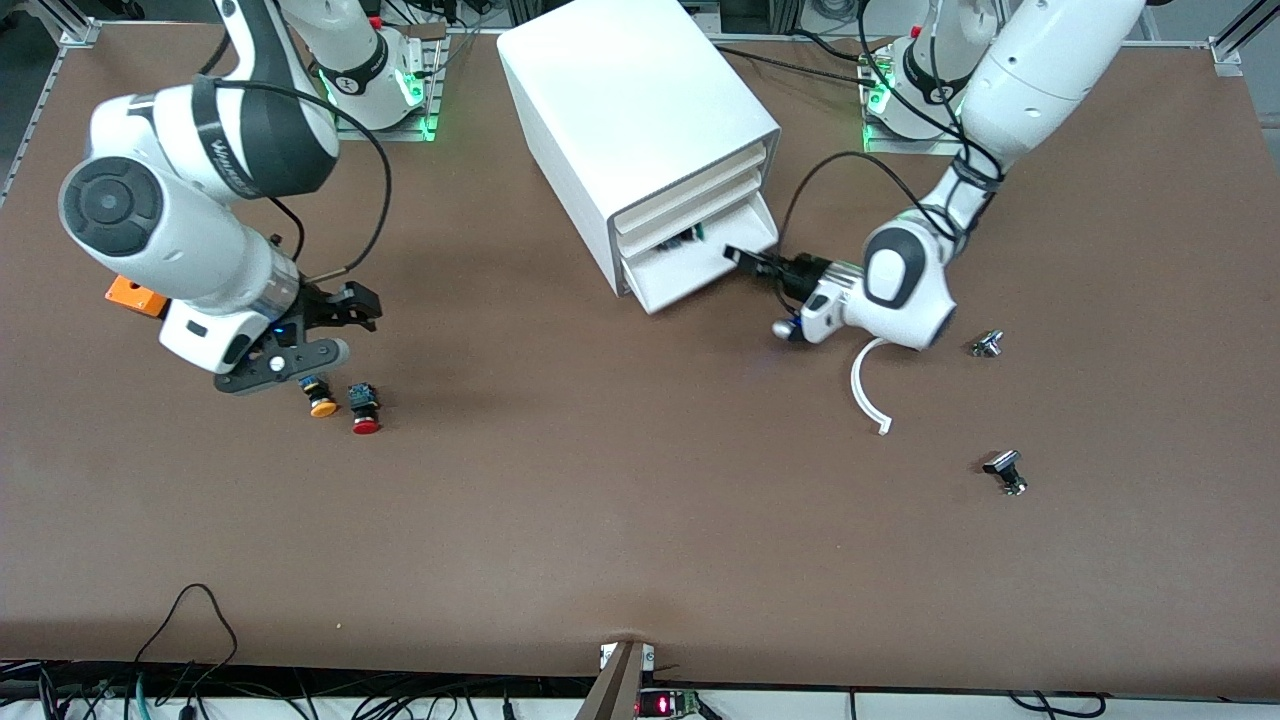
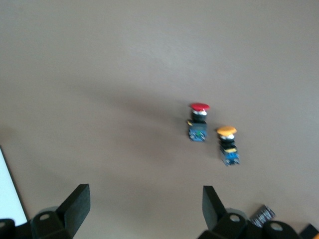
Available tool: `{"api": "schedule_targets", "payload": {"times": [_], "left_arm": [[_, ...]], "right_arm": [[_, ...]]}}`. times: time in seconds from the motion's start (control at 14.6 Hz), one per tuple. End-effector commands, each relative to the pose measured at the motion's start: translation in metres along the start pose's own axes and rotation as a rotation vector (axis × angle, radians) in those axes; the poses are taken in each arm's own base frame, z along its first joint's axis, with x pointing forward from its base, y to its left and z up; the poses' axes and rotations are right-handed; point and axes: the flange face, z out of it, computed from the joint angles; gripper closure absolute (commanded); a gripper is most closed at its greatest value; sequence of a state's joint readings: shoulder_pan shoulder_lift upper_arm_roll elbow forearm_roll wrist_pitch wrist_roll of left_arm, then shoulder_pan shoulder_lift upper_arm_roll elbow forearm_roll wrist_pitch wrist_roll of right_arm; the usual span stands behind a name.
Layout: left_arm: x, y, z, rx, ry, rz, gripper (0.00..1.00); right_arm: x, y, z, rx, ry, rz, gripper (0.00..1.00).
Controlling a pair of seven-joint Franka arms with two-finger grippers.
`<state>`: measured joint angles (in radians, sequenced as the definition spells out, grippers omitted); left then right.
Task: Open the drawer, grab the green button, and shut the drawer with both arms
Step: 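Pull the drawer open with the left gripper while the right gripper approaches, then release the drawer and retract the left gripper while the right gripper reaches in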
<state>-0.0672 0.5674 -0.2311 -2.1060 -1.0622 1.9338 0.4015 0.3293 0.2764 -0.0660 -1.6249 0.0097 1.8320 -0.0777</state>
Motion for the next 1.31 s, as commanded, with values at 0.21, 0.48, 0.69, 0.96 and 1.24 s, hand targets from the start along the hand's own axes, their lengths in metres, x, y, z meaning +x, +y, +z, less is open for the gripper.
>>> {"api": "schedule_targets", "payload": {"times": [0.21, 0.48, 0.69, 0.96, 1.24], "left_arm": [[0.036, -0.006, -0.076, 0.098, 0.189, 0.013, 1.00], [0.034, -0.002, -0.085, 0.095, 0.206, 0.025, 0.00], [0.030, 0.019, -0.103, 0.116, 0.270, 0.063, 0.00], [0.000, 0.046, -0.194, 0.240, 0.411, 0.165, 0.00], [-0.032, 0.079, -0.263, 0.384, 0.537, 0.262, 0.00]], "right_arm": [[0.023, -0.059, -0.009, 0.010, 0.085, -0.085, 0.00], [0.025, -0.079, -0.004, 0.009, 0.090, -0.115, 0.00], [0.024, -0.084, -0.004, 0.008, 0.084, -0.133, 0.00], [0.020, -0.145, -0.026, 0.012, 0.121, -0.224, 0.00], [0.009, -0.225, -0.042, 0.010, 0.171, -0.345, 0.00]]}}
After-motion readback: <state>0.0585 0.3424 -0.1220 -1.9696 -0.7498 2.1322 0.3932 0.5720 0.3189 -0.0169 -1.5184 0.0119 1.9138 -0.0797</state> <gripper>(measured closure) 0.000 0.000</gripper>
